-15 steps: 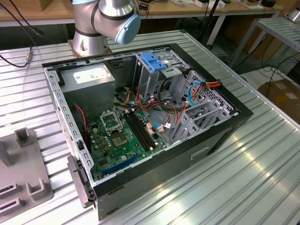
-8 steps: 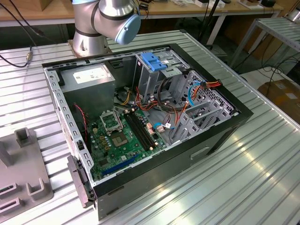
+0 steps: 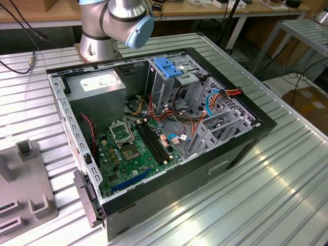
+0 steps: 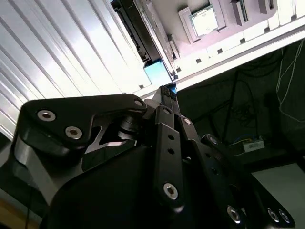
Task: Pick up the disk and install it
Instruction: 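Pick up the disk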
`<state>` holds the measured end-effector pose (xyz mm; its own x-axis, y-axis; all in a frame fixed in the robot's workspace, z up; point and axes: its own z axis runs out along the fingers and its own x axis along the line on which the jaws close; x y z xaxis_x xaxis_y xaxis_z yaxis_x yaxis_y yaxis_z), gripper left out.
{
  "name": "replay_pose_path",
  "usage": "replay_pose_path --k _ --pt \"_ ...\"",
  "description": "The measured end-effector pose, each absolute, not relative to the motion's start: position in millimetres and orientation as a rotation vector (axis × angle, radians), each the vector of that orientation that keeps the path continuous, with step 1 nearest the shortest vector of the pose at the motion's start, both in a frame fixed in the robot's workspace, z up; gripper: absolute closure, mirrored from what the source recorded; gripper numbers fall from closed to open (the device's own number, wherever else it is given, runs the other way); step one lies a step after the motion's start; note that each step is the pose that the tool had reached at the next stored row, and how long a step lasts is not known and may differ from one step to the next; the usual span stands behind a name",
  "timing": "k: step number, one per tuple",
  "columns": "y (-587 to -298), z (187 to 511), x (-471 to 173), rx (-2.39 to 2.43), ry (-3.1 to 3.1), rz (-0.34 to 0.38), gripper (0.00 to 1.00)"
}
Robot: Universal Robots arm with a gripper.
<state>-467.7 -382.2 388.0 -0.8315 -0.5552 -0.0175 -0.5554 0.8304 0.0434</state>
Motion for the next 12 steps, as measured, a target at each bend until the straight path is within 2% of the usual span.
replay_pose_path --k 7,8,9,12 --pt "-382.2 387.7 -467.7 -1.123 2.933 0.071 0.9" --pt "-382.3 387.6 -467.7 -1.166 2.917 0.07 0.89" --pt "-382.2 387.6 -467.7 -1.209 2.9 0.069 0.83" --pt "-382.2 387.4 -467.7 -1.281 2.871 0.068 0.83"
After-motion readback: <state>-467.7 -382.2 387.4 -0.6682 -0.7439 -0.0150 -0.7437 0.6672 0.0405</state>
